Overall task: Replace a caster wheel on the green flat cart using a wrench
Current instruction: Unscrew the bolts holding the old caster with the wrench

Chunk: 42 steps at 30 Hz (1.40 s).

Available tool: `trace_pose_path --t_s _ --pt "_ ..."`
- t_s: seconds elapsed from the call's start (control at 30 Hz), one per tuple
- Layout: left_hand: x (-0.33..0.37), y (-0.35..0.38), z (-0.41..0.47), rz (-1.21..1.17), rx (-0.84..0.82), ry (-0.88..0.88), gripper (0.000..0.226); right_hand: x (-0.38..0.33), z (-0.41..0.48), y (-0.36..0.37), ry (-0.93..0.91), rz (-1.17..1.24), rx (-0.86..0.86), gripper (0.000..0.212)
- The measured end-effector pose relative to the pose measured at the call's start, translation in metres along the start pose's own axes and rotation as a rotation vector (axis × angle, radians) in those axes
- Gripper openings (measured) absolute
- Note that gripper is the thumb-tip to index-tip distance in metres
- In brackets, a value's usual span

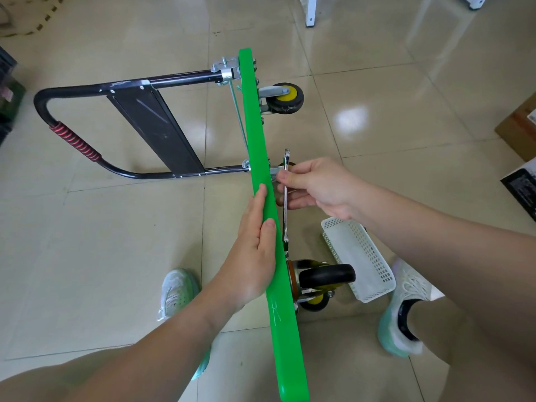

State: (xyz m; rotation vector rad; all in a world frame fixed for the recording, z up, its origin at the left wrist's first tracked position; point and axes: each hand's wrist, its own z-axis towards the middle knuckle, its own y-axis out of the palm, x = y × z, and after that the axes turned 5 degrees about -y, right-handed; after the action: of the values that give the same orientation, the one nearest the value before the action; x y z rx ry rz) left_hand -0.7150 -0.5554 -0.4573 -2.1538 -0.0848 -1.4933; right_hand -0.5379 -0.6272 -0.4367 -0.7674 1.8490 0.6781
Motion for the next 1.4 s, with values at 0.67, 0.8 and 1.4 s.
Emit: trace_pose_path --t_s 0.67,0.8,1.4 --pt "0.000 0.004 0.002 0.006 0.028 0.003 0.056 0.004 -0.060 0.009 -0.278 -0.071 0.019 0.013" --pt "-0.001 0.004 0.000 -0.017 0.038 -0.001 0.055 0.011 -0.089 0.012 -0.424 -0.153 -0.014 0.021" --pt "0.003 0.001 -0.002 -0.021 0.012 -0.026 0.056 -0.006 -0.024 -0.009 -0.105 0.015 0.109 0.015"
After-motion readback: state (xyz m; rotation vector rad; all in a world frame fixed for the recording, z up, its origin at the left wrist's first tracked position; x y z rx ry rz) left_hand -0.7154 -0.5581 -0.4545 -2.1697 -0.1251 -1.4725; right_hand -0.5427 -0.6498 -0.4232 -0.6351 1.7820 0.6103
